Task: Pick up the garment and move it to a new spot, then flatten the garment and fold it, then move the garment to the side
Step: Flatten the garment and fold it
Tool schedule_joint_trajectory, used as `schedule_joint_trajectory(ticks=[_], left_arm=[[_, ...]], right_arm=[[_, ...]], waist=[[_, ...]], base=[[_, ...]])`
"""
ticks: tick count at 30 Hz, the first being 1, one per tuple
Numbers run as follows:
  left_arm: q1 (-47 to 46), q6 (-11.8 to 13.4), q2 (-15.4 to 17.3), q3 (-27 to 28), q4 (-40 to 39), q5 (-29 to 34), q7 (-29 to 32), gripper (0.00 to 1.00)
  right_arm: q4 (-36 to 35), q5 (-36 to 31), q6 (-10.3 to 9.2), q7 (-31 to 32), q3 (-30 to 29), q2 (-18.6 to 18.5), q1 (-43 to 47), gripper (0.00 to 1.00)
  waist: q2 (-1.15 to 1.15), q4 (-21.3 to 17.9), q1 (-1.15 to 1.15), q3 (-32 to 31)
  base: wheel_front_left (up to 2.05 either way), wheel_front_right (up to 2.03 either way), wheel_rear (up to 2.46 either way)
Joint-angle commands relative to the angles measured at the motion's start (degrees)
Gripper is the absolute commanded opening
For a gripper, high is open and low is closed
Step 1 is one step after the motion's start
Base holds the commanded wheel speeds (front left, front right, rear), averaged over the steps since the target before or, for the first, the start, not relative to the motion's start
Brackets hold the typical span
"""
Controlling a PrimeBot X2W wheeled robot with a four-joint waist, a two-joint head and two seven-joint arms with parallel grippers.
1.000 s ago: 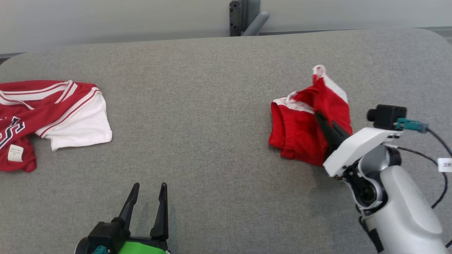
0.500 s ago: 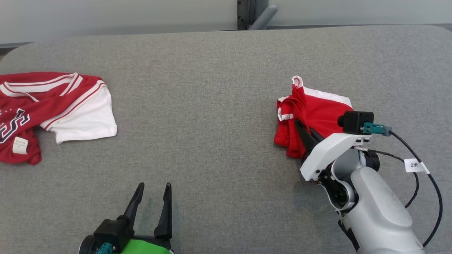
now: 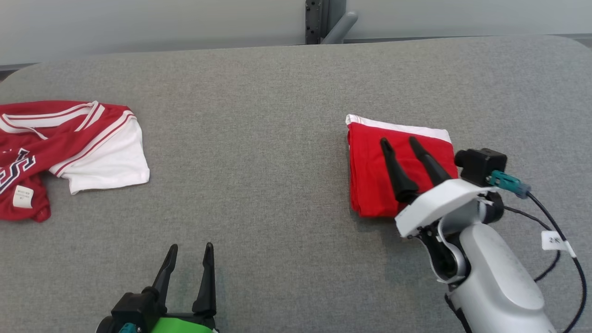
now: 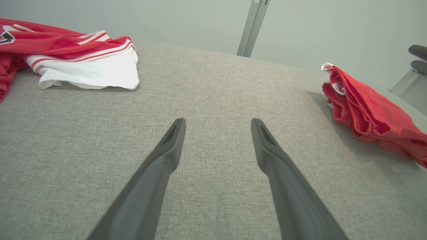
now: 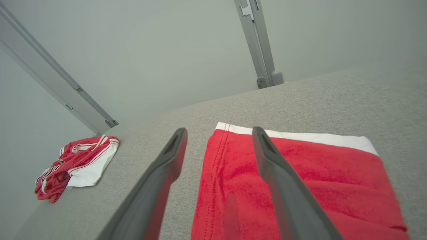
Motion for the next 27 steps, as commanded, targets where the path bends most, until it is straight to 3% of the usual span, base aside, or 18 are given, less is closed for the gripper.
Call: schedule_joint_trajectory(ticks=[1, 10, 11, 12, 13, 14, 23, 27], left_arm=[[0.8, 0.3, 0.0, 0.2, -0.3, -0.2, -0.2, 1.00], [2.4, 1.0, 0.0, 0.3, -1.5, -1.1, -0.2, 1.00], [2.3, 1.1, 0.0, 0.2, -1.7, -1.2, -0.2, 1.00], [2.2, 1.1, 0.0, 0.2, -1.8, -1.1, -0.2, 1.00], [1.9, 1.0, 0.0, 0.0, -1.8, -1.1, -0.2, 1.00], [1.6, 0.9, 0.0, 0.0, -1.9, -1.2, -0.2, 1.00], [0.3, 0.1, 0.0, -0.3, -1.4, -0.5, -0.2, 1.00], [0.1, 0.2, 0.0, -0.4, -0.8, -0.9, -0.2, 1.00]], right_arm=[[-1.0, -1.7, -0.01, -0.6, -1.1, -0.6, 1.3, 1.00], [-8.3, -15.8, -0.01, -2.5, -14.8, -1.2, 10.6, 1.00], [-8.3, -16.7, -0.01, -3.1, -15.6, -1.1, 11.0, 0.91], [-8.0, -17.5, -0.01, -3.6, -16.4, -0.9, 11.2, 0.44], [-7.3, -18.5, -0.01, -3.9, -17.0, -0.9, 11.4, 0.17], [-6.6, -19.4, -0.01, -4.4, -17.3, -0.8, 11.3, 0.00], [6.8, -25.0, -0.01, -8.5, -14.1, -0.2, 5.2, 0.00], [13.5, -24.3, -0.01, -9.7, -10.5, -0.1, 3.5, 0.00]], waist=[[0.23, -0.5, 0.00, -0.4], [0.23, -1.9, 0.00, -1.5], [0.23, -1.9, 0.00, -1.4], [0.23, -1.8, 0.00, -1.3], [0.23, -1.7, 0.00, -1.2], [0.23, -1.4, 0.00, -1.0], [0.23, 1.4, 0.00, 0.7], [0.23, 2.8, 0.00, 0.4]], base=[[0.00, 0.00, 0.00], [0.00, 0.00, 0.00], [0.00, 0.00, 0.00], [0.00, 0.00, 0.00], [0.00, 0.00, 0.00], [0.00, 0.00, 0.00], [0.00, 0.00, 0.00], [0.00, 0.00, 0.00]])
